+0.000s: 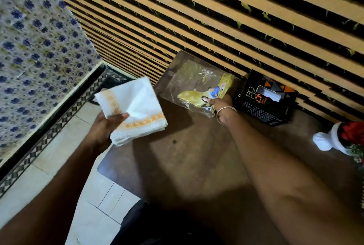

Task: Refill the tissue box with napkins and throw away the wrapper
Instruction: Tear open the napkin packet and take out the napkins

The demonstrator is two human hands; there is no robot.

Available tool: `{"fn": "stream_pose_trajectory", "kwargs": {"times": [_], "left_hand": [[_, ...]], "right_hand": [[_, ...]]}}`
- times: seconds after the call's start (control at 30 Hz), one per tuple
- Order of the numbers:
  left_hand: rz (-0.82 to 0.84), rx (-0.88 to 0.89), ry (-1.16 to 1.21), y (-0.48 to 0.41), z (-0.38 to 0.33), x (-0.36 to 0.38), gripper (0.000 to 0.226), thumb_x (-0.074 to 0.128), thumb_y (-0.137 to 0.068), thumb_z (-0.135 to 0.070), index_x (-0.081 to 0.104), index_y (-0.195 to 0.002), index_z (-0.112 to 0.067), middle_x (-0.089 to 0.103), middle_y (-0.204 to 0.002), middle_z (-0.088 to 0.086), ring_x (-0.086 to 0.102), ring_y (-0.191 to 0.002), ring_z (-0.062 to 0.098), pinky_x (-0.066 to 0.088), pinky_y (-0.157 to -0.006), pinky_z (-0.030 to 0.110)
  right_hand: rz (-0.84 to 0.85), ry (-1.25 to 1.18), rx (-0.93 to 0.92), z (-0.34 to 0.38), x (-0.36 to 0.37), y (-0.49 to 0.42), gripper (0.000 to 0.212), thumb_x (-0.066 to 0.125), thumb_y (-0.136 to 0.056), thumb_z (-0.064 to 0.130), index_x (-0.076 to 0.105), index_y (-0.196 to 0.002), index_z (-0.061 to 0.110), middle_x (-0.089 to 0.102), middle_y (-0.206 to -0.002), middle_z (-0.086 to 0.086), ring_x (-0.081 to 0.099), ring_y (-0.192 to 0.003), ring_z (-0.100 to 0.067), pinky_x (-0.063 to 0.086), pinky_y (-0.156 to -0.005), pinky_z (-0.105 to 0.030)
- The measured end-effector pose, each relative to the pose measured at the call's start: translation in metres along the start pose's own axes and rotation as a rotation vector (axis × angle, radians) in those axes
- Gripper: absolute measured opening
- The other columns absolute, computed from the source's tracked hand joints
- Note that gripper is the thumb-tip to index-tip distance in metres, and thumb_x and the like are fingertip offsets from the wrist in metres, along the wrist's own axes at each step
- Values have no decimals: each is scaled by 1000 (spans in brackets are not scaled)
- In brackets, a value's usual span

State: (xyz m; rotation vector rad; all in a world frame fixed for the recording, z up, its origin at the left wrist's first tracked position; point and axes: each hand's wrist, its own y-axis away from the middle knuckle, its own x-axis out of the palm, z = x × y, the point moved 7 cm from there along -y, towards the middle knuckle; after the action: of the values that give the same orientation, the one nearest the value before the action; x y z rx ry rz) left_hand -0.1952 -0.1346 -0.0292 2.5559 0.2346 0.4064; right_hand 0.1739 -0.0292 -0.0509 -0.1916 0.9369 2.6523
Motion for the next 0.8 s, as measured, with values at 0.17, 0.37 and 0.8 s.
{"fn": "stream_pose_trajectory", "kwargs": {"times": [0.17, 0.37, 0.8], "left_hand": [[209, -108, -230, -8, 29, 52, 44, 64, -86, 2, 57, -129, -6, 71, -117, 16, 69, -103, 37, 60, -75, 41], [352, -235, -380, -23, 68, 85, 37, 68, -86, 0, 65, -121, -9, 72, -117, 14, 70, -104, 35, 57, -89, 50], [-167, 112, -1150, -39, 56, 71, 60, 59, -89, -48, 46, -134, -11, 58, -136, 17, 54, -122, 37, 44, -100, 46]], "right_hand": [[73, 29, -25, 7, 12, -18, 47, 72, -80, -1, 55, -123, -2, 67, -117, -17, 64, -92, -26, 55, -68, -32], [12, 94, 11, -15, -9, -14, 49, 69, -86, 8, 46, -128, 12, 61, -129, -15, 60, -94, -23, 46, -60, -27], [141, 386, 210, -148, 44, 74, 106, 60, -47, 67, 37, -138, 18, 42, -143, -17, 46, -128, -37, 37, -108, -53]]}}
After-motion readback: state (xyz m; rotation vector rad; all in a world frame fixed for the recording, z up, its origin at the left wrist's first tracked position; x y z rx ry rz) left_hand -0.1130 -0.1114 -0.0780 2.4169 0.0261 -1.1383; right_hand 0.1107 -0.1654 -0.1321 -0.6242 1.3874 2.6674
